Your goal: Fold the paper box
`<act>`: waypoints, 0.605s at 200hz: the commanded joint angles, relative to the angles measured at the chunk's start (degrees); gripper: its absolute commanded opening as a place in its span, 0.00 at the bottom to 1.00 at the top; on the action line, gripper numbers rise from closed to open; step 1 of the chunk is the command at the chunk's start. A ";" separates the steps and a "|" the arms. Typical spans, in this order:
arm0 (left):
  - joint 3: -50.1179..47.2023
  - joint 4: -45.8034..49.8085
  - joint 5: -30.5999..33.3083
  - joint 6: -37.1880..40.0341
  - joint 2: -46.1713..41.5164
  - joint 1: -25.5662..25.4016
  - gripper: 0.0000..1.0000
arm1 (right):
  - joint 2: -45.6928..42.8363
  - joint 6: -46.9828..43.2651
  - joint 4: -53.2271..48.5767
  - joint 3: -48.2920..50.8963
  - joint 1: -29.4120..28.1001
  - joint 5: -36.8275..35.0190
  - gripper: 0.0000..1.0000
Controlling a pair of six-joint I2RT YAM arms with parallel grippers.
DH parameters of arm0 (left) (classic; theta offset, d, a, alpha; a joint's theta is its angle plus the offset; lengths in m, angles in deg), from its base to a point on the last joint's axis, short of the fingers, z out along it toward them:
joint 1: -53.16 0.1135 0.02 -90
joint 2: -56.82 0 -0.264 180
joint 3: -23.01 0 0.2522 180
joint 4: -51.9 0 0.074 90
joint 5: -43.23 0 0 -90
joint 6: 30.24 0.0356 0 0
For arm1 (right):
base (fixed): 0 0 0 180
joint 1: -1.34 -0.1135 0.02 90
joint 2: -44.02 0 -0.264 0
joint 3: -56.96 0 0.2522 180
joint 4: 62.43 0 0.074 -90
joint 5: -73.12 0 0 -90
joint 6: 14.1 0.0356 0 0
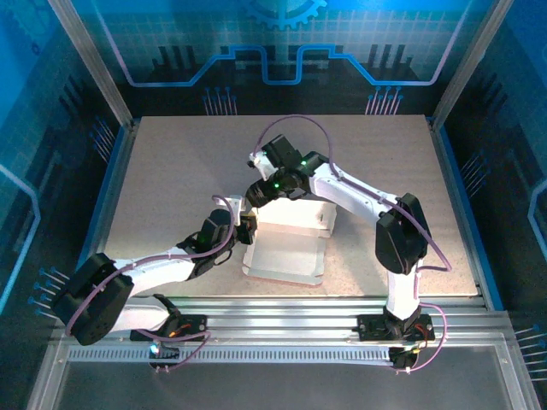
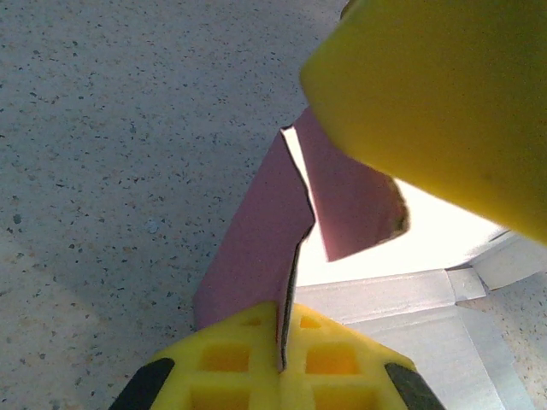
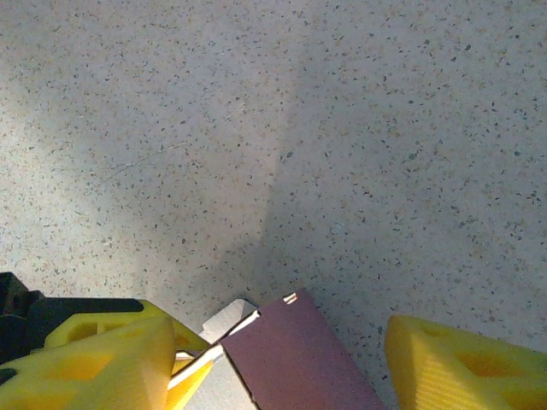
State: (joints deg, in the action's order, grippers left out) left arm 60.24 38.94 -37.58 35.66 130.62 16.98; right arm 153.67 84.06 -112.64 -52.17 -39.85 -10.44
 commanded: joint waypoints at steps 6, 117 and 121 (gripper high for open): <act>-3.98 15.74 -3.98 -1.21 2.67 -1.17 0.00 | -0.29 -0.96 -1.44 -0.88 -0.12 -0.64 0.61; -4.03 15.65 -4.05 -1.22 3.10 -1.13 0.00 | -4.80 -1.22 1.08 4.43 -0.42 1.47 0.45; -3.96 15.65 -4.01 -1.22 3.11 -1.17 0.00 | -5.03 -1.06 1.40 4.79 -0.46 1.56 0.44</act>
State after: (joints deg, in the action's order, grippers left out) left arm 60.24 38.92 -37.58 35.66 130.64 16.98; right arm 151.61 83.10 -111.92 -49.59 -39.85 -10.31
